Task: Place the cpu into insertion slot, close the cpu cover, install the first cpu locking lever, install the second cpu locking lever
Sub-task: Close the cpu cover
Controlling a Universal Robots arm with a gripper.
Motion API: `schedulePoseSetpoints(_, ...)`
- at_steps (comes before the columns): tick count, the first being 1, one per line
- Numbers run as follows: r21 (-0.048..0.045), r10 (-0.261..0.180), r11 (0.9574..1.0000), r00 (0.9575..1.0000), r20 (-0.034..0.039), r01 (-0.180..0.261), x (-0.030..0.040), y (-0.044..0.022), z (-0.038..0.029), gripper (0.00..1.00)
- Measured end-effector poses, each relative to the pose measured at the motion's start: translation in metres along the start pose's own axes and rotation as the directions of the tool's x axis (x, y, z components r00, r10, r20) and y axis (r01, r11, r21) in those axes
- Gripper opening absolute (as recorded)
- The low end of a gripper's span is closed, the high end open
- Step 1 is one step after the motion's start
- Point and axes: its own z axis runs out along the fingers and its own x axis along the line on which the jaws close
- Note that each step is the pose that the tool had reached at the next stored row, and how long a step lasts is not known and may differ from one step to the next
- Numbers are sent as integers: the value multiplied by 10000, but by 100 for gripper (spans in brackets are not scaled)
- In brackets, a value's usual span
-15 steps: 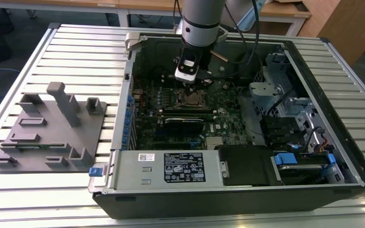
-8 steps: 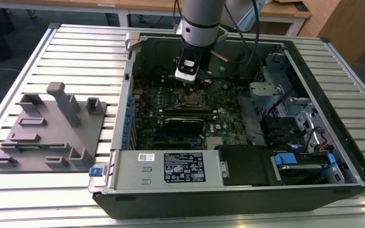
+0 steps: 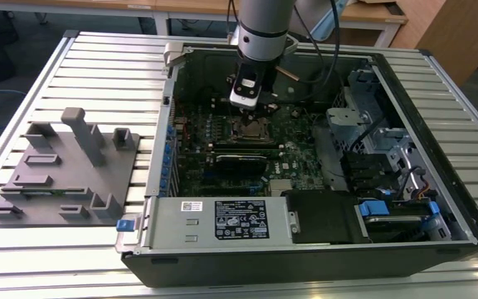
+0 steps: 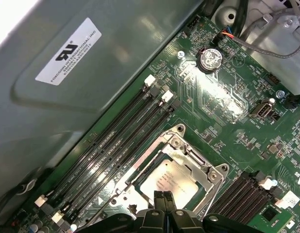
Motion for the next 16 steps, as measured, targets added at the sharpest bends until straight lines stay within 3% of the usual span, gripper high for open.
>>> schedulePoseSetpoints(16, 0, -65, 10000, 10000, -2, 65, 0, 0, 0, 10)
